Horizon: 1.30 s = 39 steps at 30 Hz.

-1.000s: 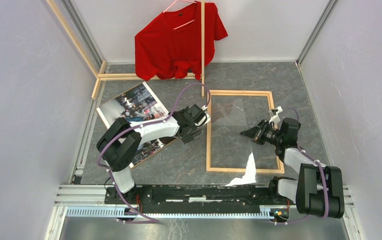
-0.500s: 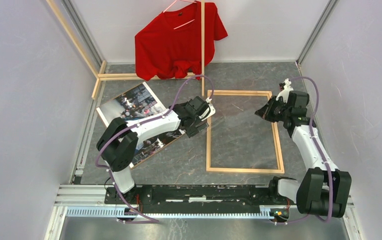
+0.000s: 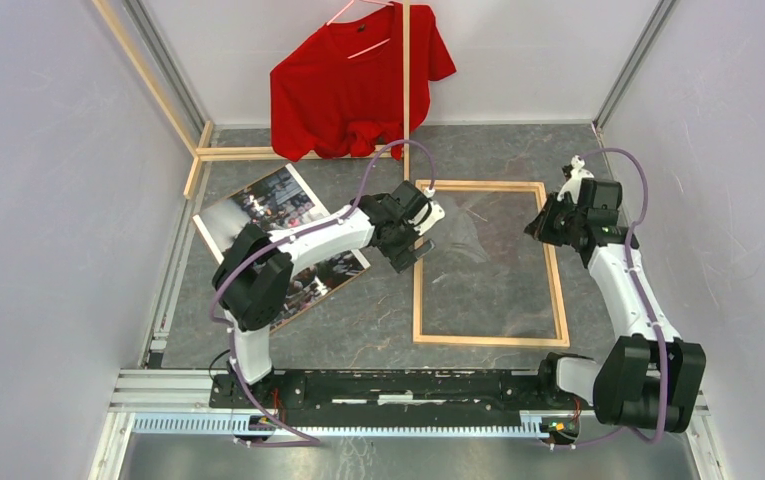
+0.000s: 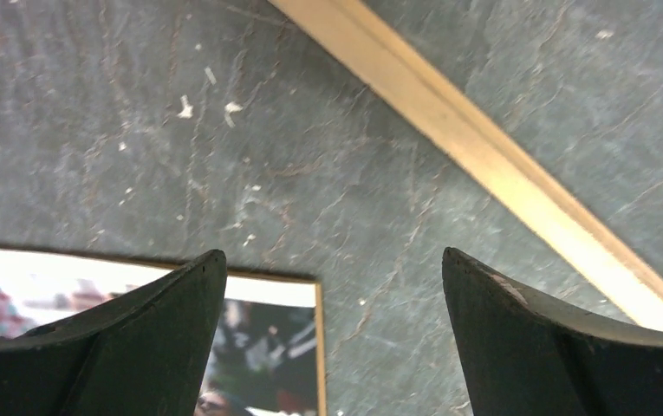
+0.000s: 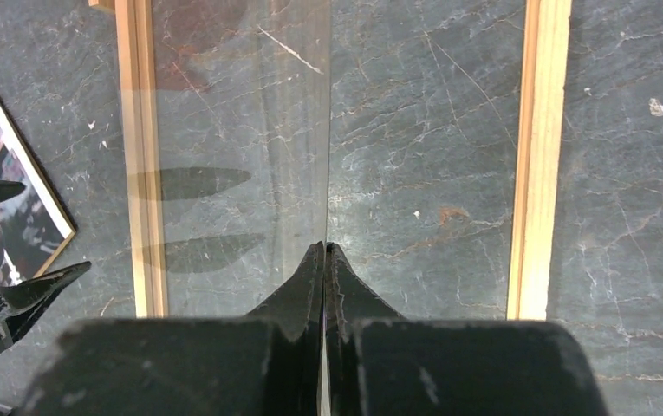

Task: Put the photo into the frame
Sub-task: Pick up the photo frame item from the photo frame, then move the photo frame to the center of the board.

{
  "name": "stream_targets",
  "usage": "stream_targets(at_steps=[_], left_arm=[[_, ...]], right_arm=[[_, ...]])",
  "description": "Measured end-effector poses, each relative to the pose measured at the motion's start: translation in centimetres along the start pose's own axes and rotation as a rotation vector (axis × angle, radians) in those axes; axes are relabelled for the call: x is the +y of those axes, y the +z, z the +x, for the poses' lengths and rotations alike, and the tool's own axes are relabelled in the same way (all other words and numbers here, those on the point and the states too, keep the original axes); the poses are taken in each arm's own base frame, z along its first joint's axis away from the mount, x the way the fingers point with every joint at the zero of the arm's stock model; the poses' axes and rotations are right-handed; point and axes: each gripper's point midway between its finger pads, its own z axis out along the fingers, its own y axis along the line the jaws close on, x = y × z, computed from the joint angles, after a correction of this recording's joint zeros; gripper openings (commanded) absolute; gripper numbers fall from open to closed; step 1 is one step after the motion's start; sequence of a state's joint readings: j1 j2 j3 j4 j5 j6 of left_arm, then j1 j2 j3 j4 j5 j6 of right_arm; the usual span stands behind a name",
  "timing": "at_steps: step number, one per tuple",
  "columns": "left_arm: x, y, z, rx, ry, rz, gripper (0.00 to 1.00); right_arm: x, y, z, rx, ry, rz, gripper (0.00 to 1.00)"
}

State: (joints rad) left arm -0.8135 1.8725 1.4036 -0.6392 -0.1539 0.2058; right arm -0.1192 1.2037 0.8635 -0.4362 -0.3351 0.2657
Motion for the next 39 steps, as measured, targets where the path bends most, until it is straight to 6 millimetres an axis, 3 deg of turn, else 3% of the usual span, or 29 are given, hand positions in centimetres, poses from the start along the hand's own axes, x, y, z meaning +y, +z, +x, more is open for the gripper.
stream_targets(at_steps=[10,18,27,35,39], left_arm=[[-3.3,1.9,-1.1,0.001,-0.086,0.173,1.00],[-4.3,3.0,-1.1,0.014,-0.101,0.219,1.00],[-4.8,3.4,-1.8,-0.004,-0.107,0.257,0.99],[-4.8,3.8,-1.7,-0.004,-0.107,0.253,0.81],[-4.9,4.6,0.0,0.032,-0.101,0.237,0.74]], right_arm=[[-1.6,-2.1,-0.4,-0.119,0.084,0.030,0.00],[-0.8,-1.0,1.1,-0.124,0.153,-0.059,0.00],[0.2,-0.8,1.3,-0.124,0.161,-0.132,0.00],[0.9,-0.4,2.7,-0.105,0.180,-0.189,0.00],[1.2,-0.3,4.0,-0.072,0.207,-0.216,0.00]])
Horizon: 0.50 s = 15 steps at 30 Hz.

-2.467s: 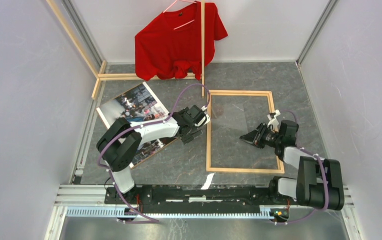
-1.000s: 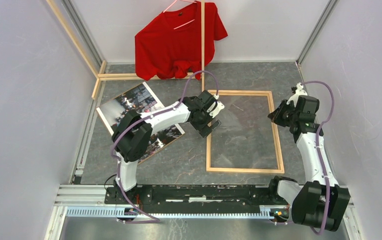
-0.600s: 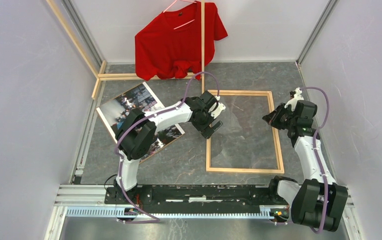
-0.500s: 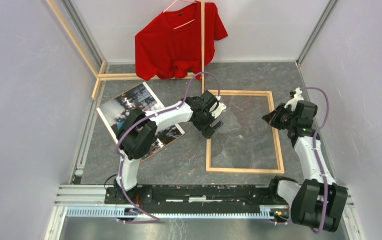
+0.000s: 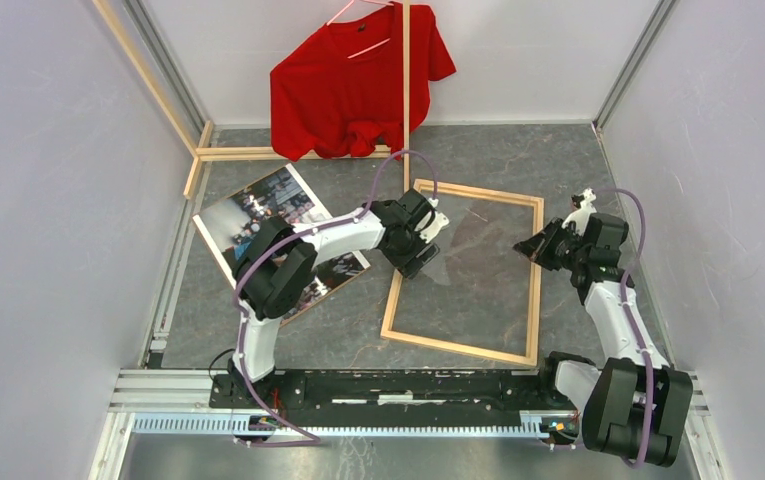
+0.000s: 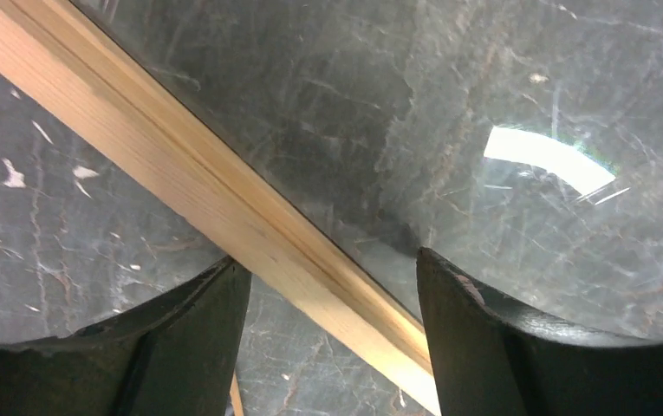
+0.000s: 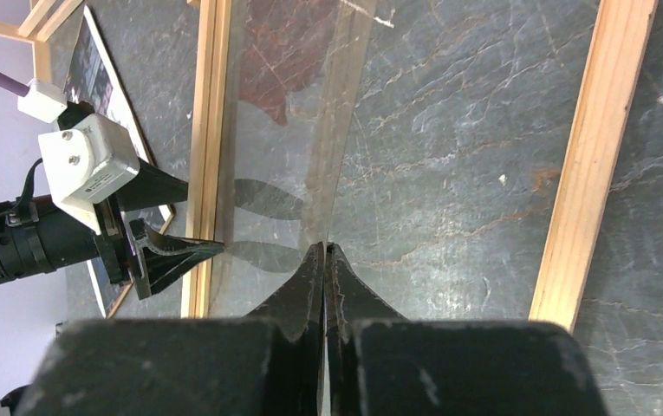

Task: Put the photo into the frame
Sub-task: Move the photo frame to the center of the board.

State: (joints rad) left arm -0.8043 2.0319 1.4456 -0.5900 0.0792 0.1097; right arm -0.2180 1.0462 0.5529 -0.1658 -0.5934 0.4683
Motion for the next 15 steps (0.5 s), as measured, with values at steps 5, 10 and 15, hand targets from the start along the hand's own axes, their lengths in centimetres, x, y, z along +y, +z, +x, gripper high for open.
stream_targets(at_steps=[5,10,15], left_arm=[[-0.1,-0.6,1.6,0.002,0.000,-0.009,0.70],[-1.0,-1.8,4.3,0.028,-0.003,0.023,0.67],[-2.6,-2.7,6.3,0.047,-0.003,0.095,0.64]], right_arm=[[0.5,0.3,0.7,0.017,0.011,-0.025,0.00],[2.2,0.9,1.6,0.036,-0.029,-0.071,0.00],[3.1,1.3,2.3,0.054,-0.054,-0.083,0.00]])
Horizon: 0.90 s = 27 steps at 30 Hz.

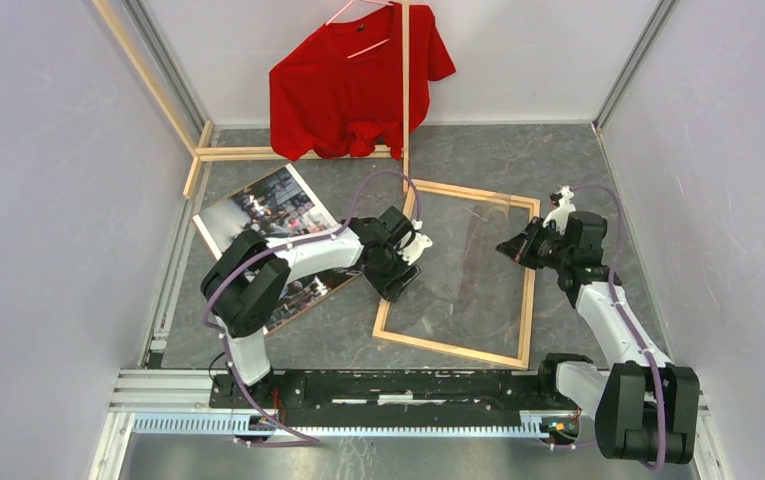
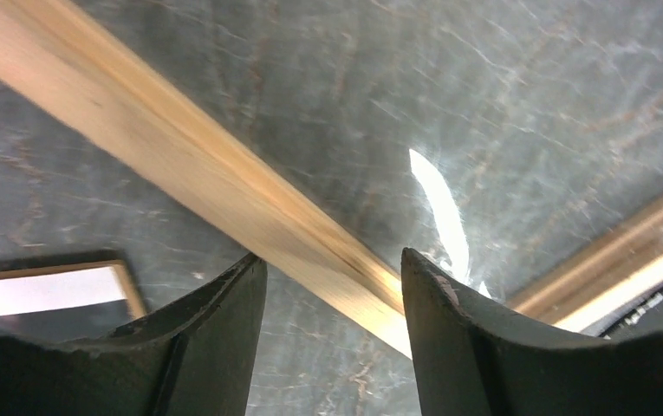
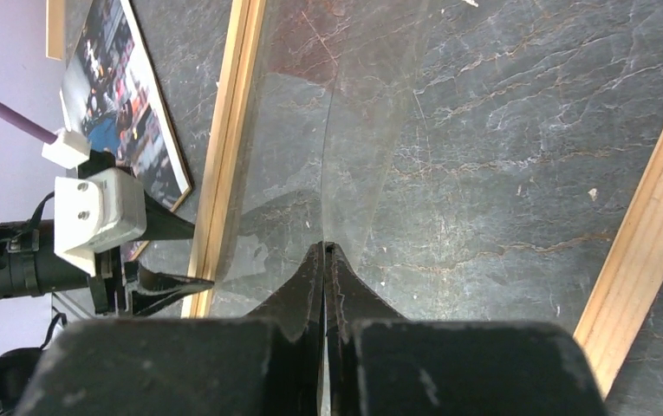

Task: Put the photo into the frame
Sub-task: Move the photo frame to the center of the board.

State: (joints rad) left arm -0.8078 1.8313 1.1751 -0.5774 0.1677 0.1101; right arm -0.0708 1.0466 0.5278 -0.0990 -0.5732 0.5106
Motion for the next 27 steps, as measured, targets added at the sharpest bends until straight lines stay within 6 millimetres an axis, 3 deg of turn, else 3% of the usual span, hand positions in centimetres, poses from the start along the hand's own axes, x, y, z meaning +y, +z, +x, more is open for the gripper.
stream_targets(at_steps=[12,22,27], left_arm=[[-6.8,-0.5,3.1,0.079,0.148,0.181,0.66],[-7.8,-1.1,4.3,0.094,0.162,0.238,0.71],[-10.0,-1.6,6.3,0.162,0.221,0.301,0.71]], right_arm=[[-0.5,-1.1,0.9,0.012,-0.048,0.060,0.00],[-0.8,-1.2,1.6,0.027,-0.053,0.066,0.00],[-1.0,-1.2,2.0,0.039,-0.060,0.074,0.00]])
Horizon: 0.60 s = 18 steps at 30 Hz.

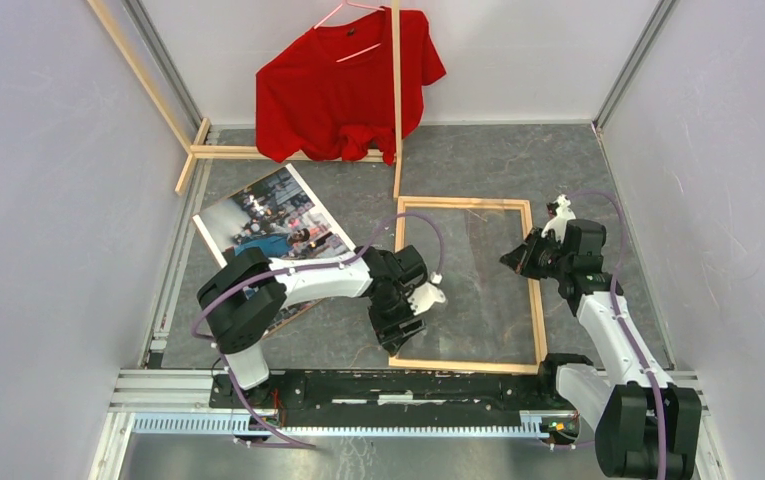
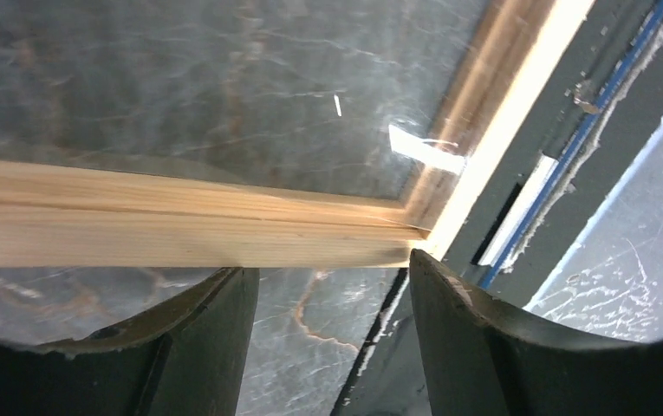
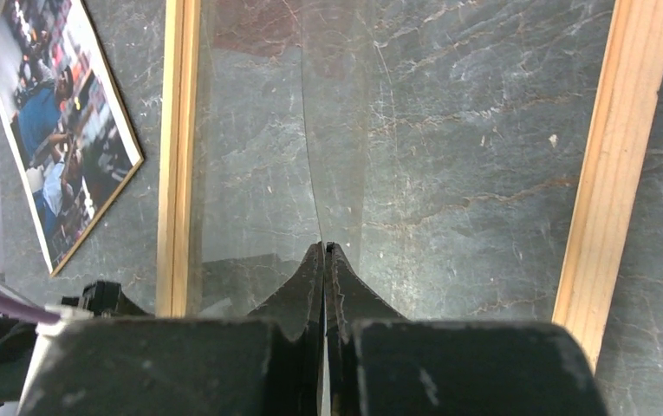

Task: Put the photo into the frame
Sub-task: Move the photo frame to the center of the board.

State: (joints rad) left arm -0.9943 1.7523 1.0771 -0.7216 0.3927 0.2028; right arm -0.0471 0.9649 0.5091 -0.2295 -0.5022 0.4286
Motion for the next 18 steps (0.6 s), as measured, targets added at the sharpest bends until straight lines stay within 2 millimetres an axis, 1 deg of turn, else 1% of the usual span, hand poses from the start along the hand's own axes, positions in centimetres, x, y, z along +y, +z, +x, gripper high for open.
stream_targets(at_steps=[1,4,12,18], left_arm=[[-0.7,0.2,0.3,0.018,0.014,0.010,0.70],[-1.8,0.5,0.7,0.053,0.036,0.027,0.71],[-2.9,0.8,1.2,0.087,0.060,0.050,0.72],[-5.0,1.4,1.8,0.140,0.102,0.089,0.72]], right_arm=[[-0.2,-0.1,0.0,0.000,-0.006,0.008,0.00],[-0.3,-0.3,0.2,0.000,-0.018,0.020,0.00],[-0.7,-0.5,0.5,0.008,-0.050,0.038,0.00],[-1.1,-0.8,1.1,0.023,-0.081,0.050,0.00]])
